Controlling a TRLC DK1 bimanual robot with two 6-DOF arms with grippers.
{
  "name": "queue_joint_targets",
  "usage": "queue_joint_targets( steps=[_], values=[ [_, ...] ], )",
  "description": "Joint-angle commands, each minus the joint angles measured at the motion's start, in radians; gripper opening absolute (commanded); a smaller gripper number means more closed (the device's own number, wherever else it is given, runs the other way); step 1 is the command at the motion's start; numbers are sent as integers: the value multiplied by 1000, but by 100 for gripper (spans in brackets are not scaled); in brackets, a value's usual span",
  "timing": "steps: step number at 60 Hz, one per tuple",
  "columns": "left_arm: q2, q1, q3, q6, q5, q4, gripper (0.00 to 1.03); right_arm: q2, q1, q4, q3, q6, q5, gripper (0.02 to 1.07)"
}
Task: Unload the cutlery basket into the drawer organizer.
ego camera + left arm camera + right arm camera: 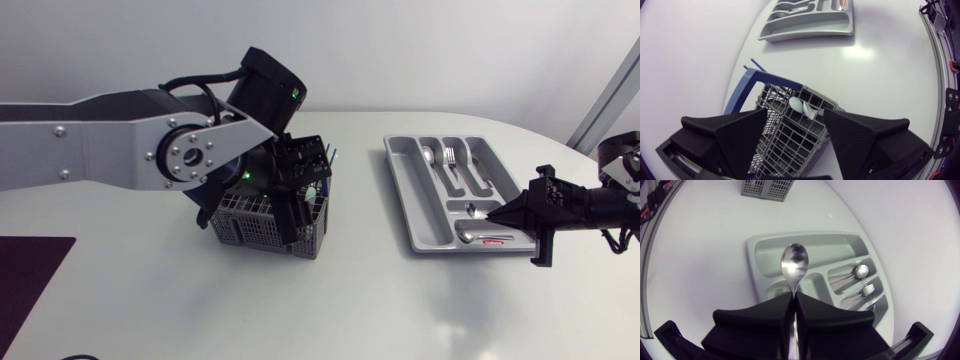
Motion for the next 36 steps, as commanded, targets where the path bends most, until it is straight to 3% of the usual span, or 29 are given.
queue_joint_targets(
  steps=[1, 22, 25, 29, 34, 36],
  values=[
    [-18, 6, -14, 11, -10, 8, 77, 90, -19, -31, 66, -104, 27, 8],
    [-24, -20, -45, -38, -41, 3, 77, 232, 0, -9, 117, -242, 166, 8],
    [-23, -26, -55, -47, -45, 5, 72, 242, 4, 17, 111, -242, 181, 9],
    [-27, -36, -69, -61, -51, 10, 69, 240, 3, 35, 106, -239, 186, 28],
    [-33, -45, -89, -78, -62, 25, 69, 223, 1, 38, 97, -221, 189, 61],
    [-36, -48, -98, -80, -70, 37, 68, 214, 0, 43, 92, -207, 188, 67]
  ],
)
